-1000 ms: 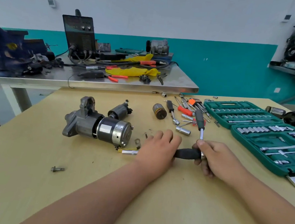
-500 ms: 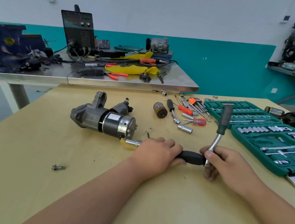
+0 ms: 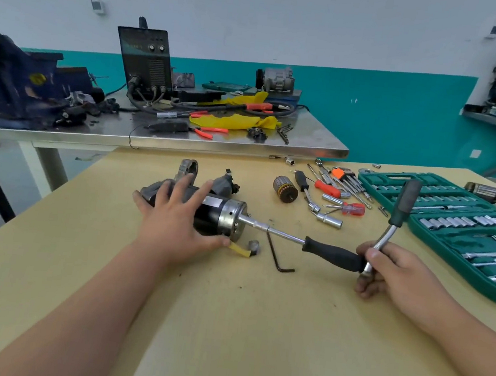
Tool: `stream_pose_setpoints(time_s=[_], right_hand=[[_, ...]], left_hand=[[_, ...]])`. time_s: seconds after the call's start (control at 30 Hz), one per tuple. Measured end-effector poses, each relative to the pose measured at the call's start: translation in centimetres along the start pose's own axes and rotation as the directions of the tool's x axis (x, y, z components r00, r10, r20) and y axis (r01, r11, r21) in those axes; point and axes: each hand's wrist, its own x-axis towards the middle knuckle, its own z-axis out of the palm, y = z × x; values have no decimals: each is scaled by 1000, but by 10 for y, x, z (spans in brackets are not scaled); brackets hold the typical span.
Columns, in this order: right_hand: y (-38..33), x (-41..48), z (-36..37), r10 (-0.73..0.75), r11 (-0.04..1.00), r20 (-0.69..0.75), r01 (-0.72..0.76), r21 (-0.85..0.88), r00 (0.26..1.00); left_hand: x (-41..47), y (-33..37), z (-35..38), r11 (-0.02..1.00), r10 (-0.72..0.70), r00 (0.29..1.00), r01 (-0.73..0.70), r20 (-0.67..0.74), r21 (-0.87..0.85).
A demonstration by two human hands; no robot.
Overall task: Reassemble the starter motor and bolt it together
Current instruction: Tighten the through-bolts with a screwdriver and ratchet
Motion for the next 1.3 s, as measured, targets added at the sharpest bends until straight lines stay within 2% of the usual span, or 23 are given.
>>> stream_pose_setpoints(time_s=[0.13,0.33,0.43,0.57,0.7,0.77,0.83,0.9,1.0,1.1,1.2,1.3], right_hand=[[0,-1,1,11,1000,-19,-11,-4,1000],[0,1,2,16,1000,-50,-16,10,999],[2,1,0,5,1000,-74,-6,-14,997],[6,1,-4,-6,1000,-92,3,-27,996],[8,7,-7,20,998,-141,-12,58,990],[7,15,-9,43,995,-173,-25,101,984],[3,22,-8,85,988,-184,-60,141,979],[-3,31,0,137,977,-186,-103,185,973],[-15,48,19,204,967,-228,-159,201,952],[-23,61,27,233,970,-239,-207,128,943],[-18,57,24,254,964,-205,-264,-23,945],[-13,45,18,290,944,-178,-311,-106,940]], left_hand=[[8,13,6,997,-40,999,41,-16,73],[11,32,14,998,-58,995,61,-77,31],[9,29,15,999,-24,997,22,-80,-29],[4,31,7,998,57,994,-57,-91,9],[8,5,-15,985,65,986,-88,-154,-148],[19,-23,-23,989,22,980,-50,-199,-138],[31,-41,-25,964,-108,991,85,-79,-253],[39,-44,-19,890,-185,980,198,73,-411],[35,-40,-10,885,-197,979,200,51,-421],[25,-46,-14,911,-177,982,137,-68,-389],[17,-48,-23,910,-156,977,85,-147,-405],[15,-45,-23,872,-103,995,90,-1,-482]])
